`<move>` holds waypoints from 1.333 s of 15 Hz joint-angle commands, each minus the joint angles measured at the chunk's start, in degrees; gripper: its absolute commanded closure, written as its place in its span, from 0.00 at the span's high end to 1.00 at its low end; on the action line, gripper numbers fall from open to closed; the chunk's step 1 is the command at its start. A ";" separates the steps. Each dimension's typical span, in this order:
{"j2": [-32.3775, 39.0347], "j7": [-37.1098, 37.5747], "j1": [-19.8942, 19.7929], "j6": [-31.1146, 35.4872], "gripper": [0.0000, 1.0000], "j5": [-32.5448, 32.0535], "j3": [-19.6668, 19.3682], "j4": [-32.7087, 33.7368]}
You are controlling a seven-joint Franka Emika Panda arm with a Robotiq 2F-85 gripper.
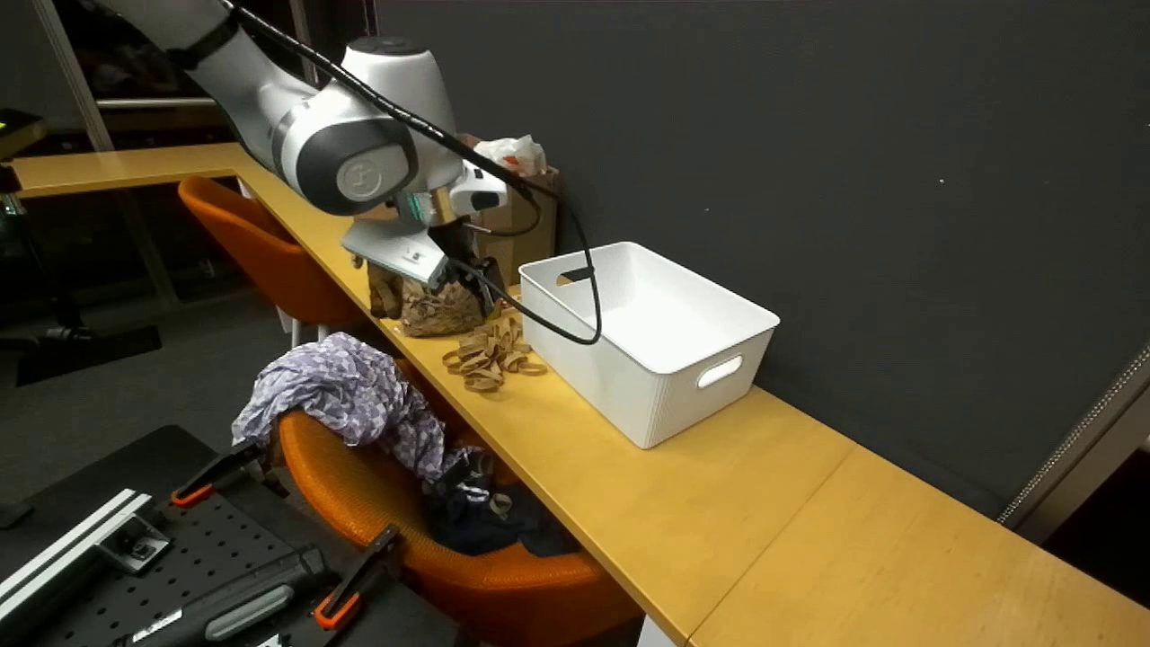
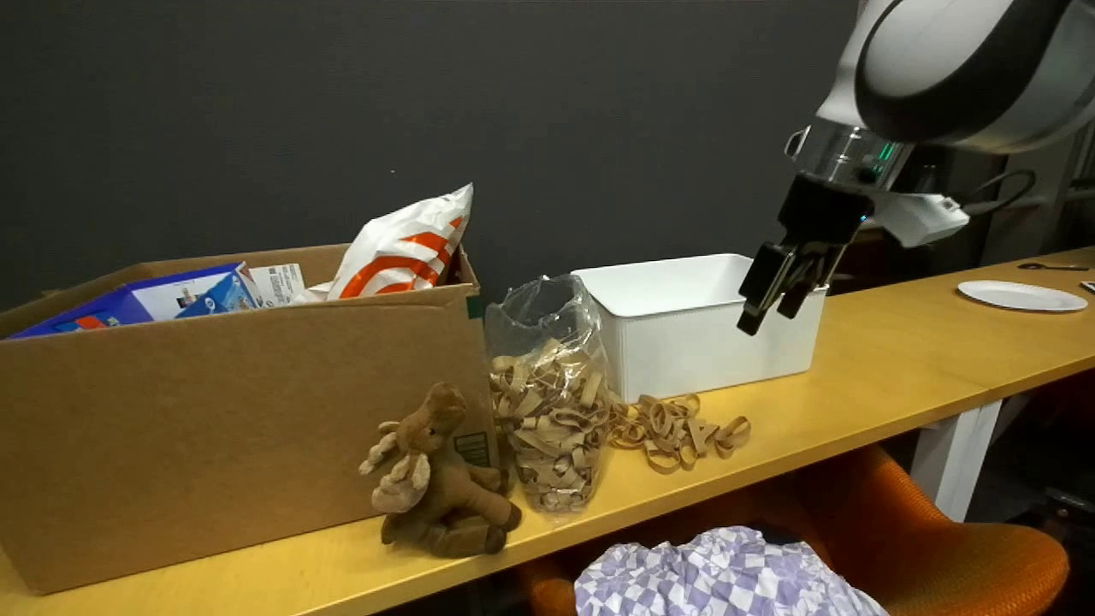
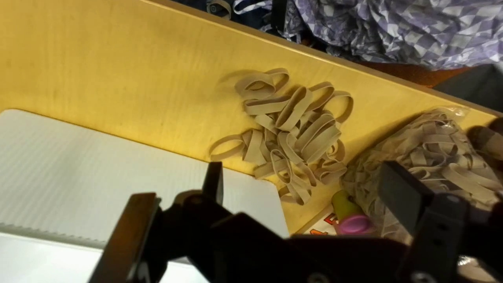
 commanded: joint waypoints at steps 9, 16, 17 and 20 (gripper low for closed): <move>25.36 0.28 -8.04 -4.98 1.00 -1.44 10.02 26.64; 35.04 0.71 -6.81 -10.39 1.00 -2.66 10.59 35.35; 35.95 0.84 -6.33 -10.55 1.00 -3.44 10.13 36.24; 37.57 0.83 -6.03 -11.63 0.72 -5.21 10.16 38.13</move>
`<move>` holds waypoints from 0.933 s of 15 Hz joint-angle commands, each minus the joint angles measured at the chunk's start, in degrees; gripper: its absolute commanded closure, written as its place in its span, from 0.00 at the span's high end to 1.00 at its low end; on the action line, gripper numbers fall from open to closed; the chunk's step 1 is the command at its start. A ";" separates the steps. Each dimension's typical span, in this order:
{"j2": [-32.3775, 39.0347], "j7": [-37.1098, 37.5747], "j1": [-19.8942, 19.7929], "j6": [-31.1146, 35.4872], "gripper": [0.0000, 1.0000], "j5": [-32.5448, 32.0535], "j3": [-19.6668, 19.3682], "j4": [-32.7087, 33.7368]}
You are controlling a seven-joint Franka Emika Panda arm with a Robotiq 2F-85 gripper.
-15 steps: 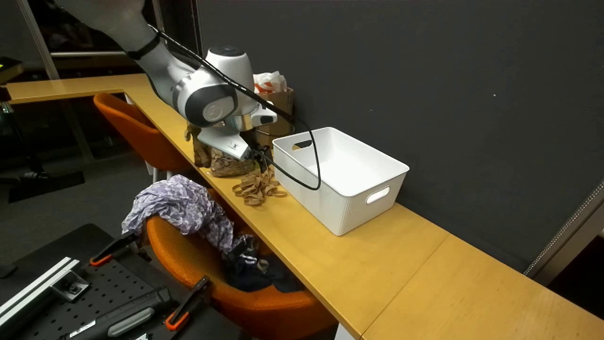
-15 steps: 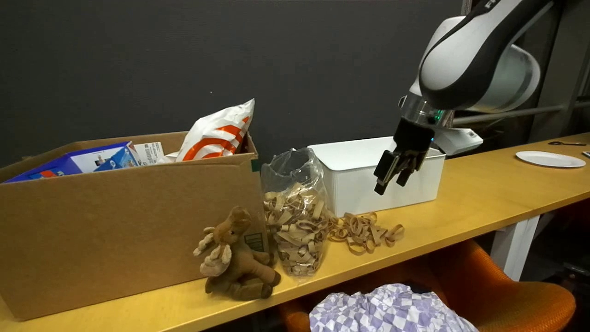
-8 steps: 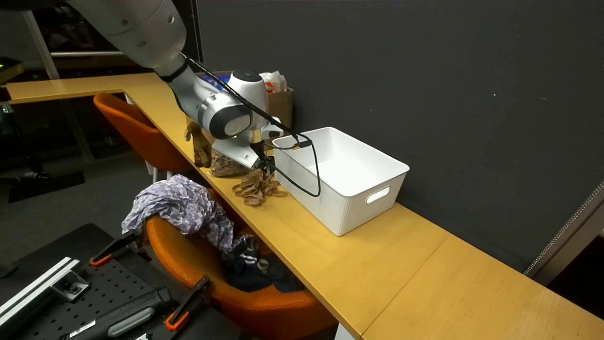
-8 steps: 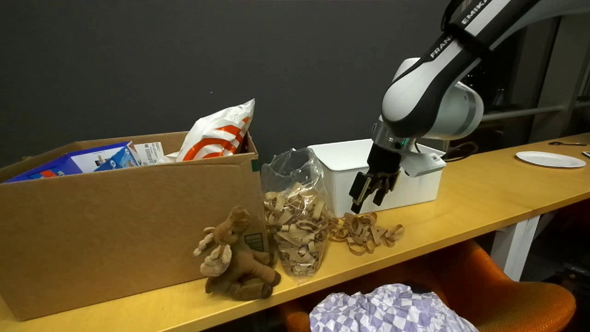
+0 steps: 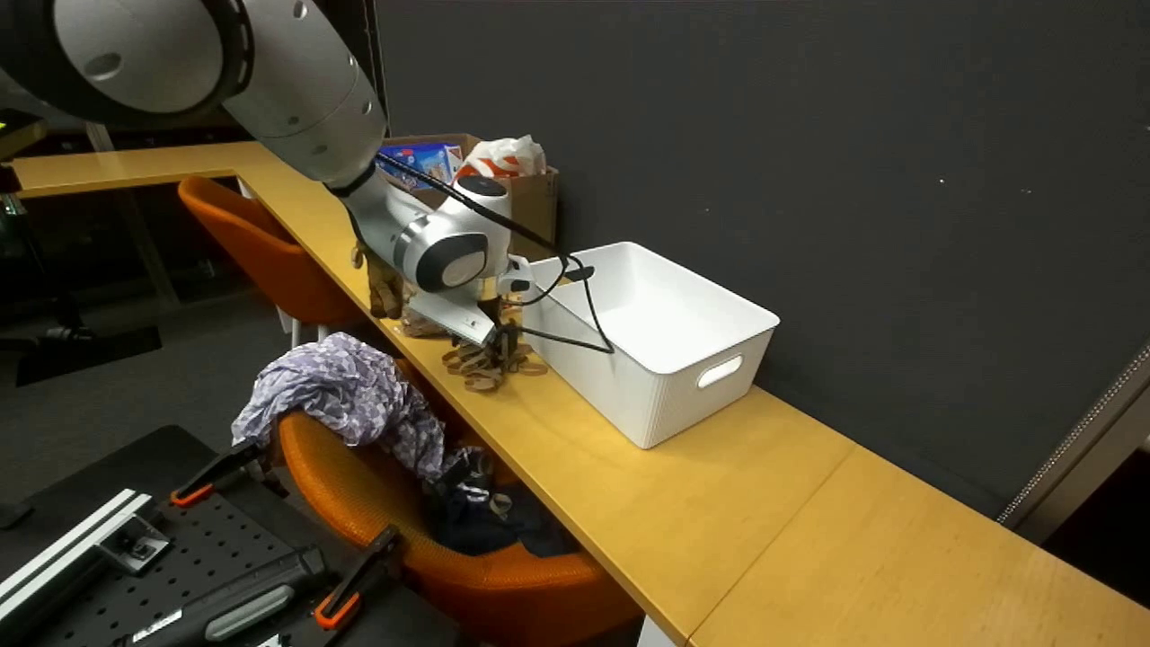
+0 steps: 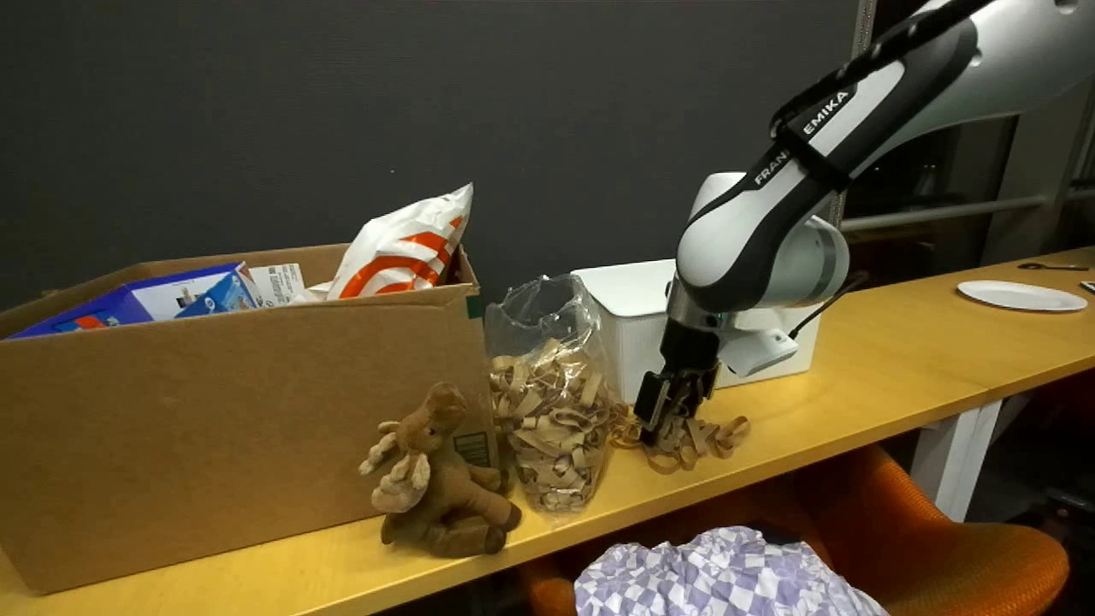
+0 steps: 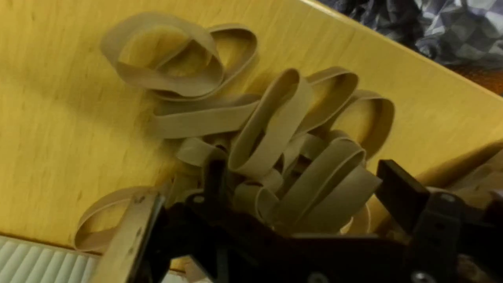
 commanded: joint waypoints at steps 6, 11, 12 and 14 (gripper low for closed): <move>2.79 1.05 0.12 -4.13 0.27 -3.77 0.00 5.52; -0.69 3.07 0.29 -4.71 0.00 -3.70 -0.73 3.16; -1.79 3.79 0.54 -4.68 0.00 -3.83 -1.08 2.48; -5.19 5.43 0.94 -5.82 0.02 -3.92 -1.39 0.74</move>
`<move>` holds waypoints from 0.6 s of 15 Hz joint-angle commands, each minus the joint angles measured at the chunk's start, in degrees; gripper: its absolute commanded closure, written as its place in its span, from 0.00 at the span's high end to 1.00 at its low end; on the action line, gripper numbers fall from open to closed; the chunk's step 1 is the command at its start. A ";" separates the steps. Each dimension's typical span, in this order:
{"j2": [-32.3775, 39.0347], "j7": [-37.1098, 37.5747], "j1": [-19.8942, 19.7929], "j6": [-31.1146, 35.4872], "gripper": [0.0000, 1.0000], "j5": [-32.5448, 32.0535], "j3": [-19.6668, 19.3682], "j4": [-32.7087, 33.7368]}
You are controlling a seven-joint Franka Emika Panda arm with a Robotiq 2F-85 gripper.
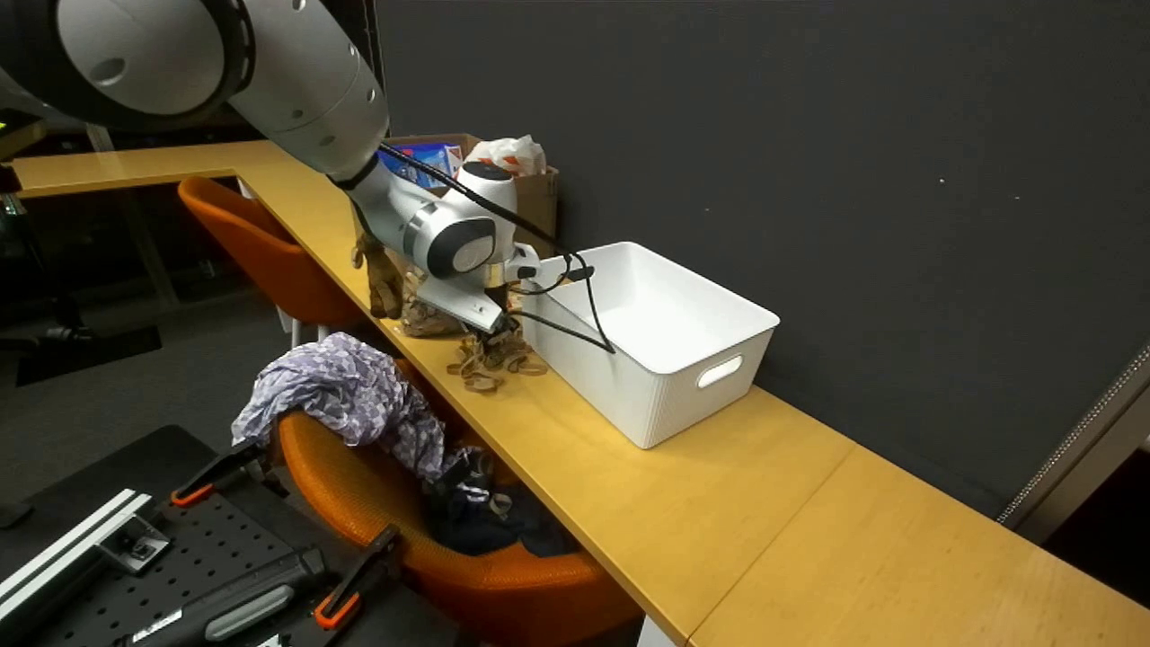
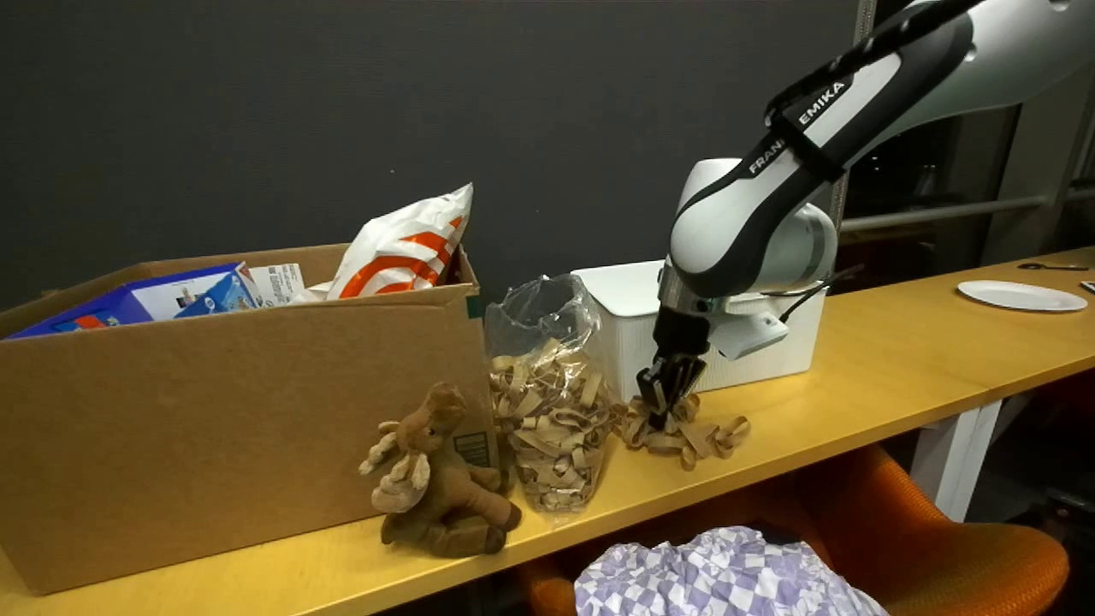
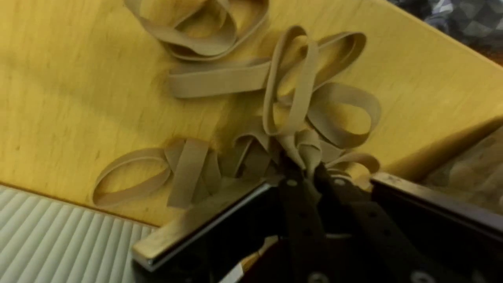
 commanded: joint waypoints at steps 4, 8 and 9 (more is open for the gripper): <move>-13.48 5.99 2.24 -5.62 0.02 -2.09 -1.57 -4.92; -23.03 9.53 4.69 -12.85 0.02 -4.59 -2.69 -5.36; -25.40 10.62 5.52 -15.01 0.02 -5.57 -2.96 -5.20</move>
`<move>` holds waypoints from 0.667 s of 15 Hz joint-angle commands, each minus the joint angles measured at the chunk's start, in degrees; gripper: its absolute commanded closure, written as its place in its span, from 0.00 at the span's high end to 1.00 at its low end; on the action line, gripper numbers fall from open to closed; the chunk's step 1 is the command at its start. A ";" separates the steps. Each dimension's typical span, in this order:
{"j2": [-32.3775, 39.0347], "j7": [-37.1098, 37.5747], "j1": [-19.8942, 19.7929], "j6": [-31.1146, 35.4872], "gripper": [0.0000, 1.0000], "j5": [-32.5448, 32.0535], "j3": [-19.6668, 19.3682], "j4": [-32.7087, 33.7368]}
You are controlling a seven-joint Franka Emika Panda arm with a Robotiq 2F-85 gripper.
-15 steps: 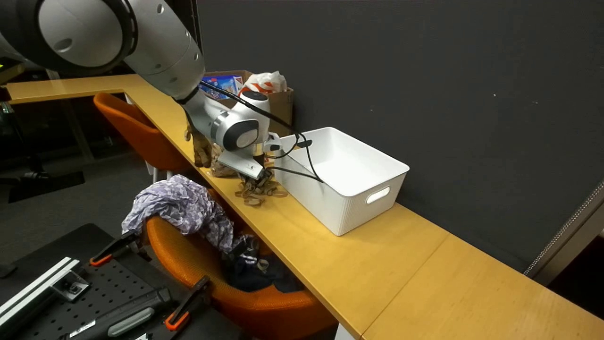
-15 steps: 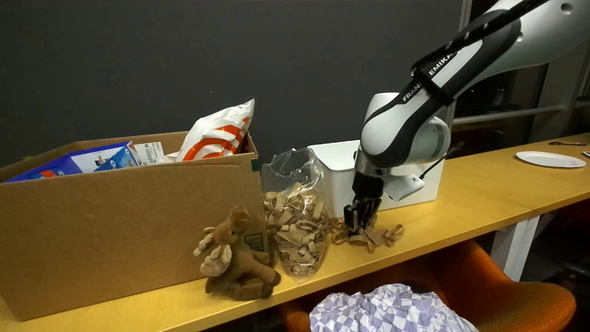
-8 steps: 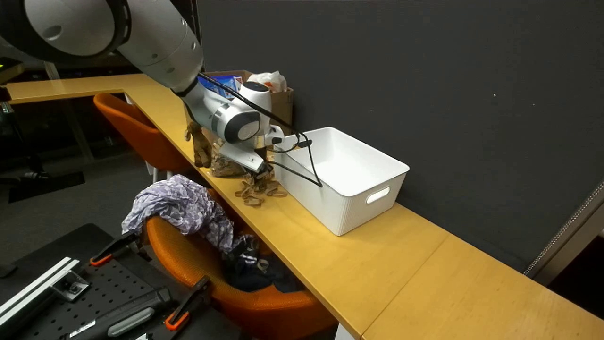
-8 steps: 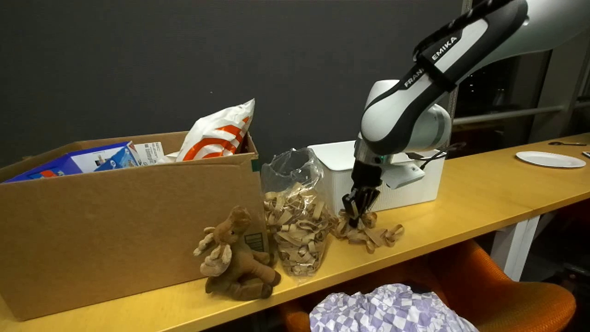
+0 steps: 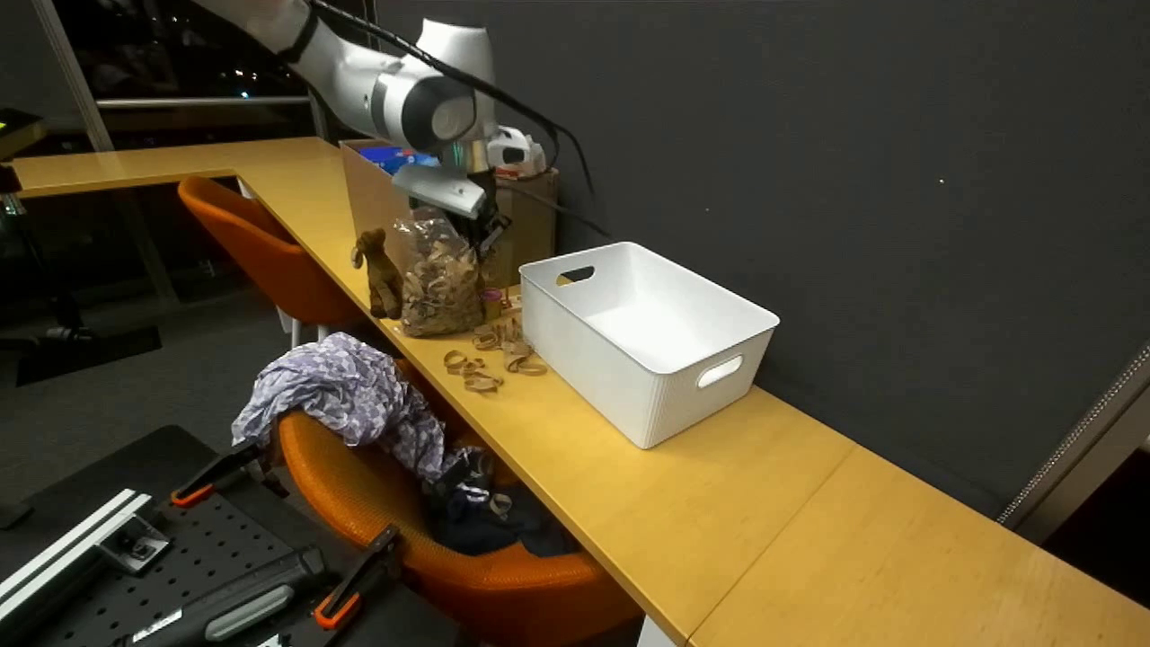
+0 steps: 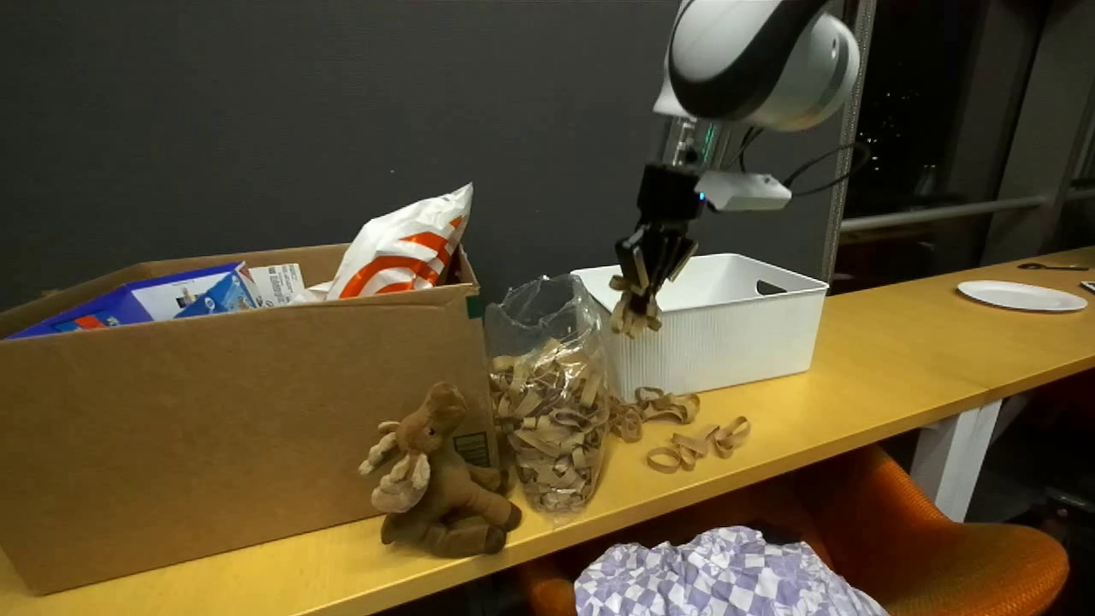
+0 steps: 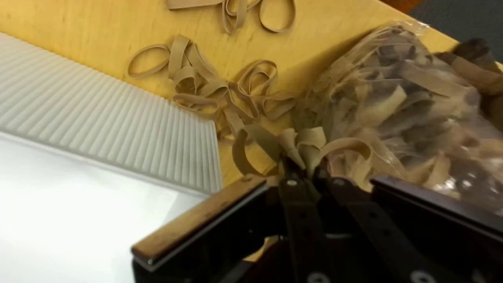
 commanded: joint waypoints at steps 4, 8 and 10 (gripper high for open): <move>-13.49 4.45 4.45 -12.23 0.02 -4.88 -1.28 0.54; -11.93 2.64 5.75 -11.04 0.02 -5.28 -0.43 3.01; -9.83 1.07 6.00 -9.76 0.02 -4.99 -0.07 3.88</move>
